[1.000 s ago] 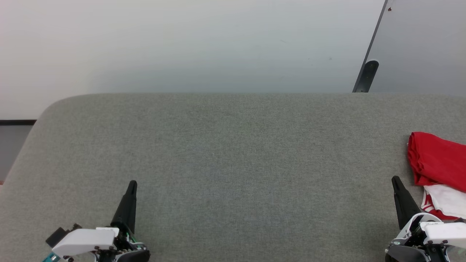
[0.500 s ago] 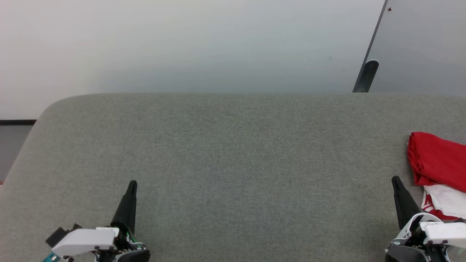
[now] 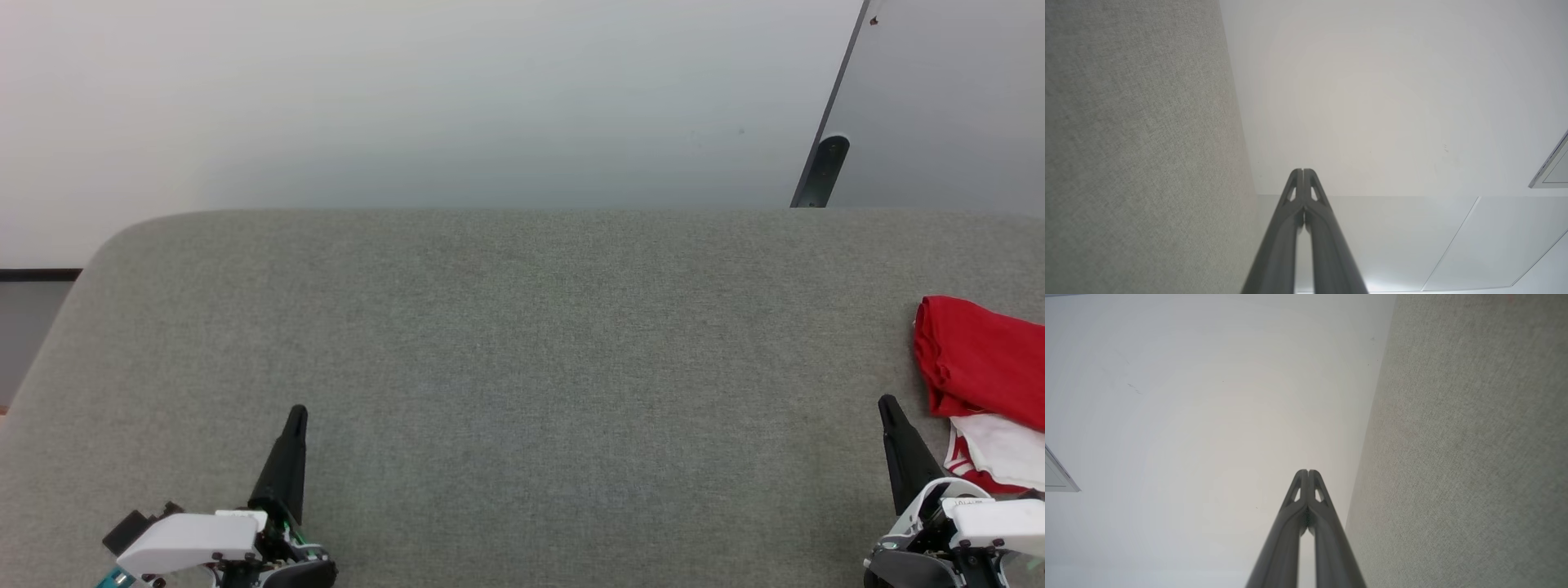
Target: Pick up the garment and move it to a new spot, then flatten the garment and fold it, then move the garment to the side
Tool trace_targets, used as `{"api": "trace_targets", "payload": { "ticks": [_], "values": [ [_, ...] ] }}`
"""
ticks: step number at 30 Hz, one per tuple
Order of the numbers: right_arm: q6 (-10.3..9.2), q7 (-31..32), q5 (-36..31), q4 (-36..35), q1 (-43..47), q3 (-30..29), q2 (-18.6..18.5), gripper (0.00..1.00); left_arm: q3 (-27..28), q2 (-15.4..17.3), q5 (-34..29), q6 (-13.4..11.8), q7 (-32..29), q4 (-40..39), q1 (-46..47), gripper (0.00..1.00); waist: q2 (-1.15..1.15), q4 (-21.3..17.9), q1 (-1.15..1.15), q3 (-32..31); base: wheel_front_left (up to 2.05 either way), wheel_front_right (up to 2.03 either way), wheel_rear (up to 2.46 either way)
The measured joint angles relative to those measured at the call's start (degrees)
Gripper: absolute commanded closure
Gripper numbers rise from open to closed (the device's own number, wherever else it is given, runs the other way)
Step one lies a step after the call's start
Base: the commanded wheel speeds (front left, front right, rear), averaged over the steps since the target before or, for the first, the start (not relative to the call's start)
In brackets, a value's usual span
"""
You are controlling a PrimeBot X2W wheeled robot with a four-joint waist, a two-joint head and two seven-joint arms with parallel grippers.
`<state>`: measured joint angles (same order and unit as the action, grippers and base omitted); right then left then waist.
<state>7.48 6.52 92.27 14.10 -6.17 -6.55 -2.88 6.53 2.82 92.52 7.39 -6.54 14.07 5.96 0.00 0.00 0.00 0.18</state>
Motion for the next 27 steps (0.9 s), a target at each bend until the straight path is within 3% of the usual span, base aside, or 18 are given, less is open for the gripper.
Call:
{"api": "trace_targets", "payload": {
  "ticks": [27],
  "values": [
    [0.00, 0.0, 0.0, 0.0, 0.0, 0.0, 0.0, 1.00, 0.0, 0.0, -0.1, 0.0, 0.0, 0.0, 0.0, 1.00, 0.00, 0.0, 0.00, 0.0, 0.00, 0.00, 0.00]
  ]
}}
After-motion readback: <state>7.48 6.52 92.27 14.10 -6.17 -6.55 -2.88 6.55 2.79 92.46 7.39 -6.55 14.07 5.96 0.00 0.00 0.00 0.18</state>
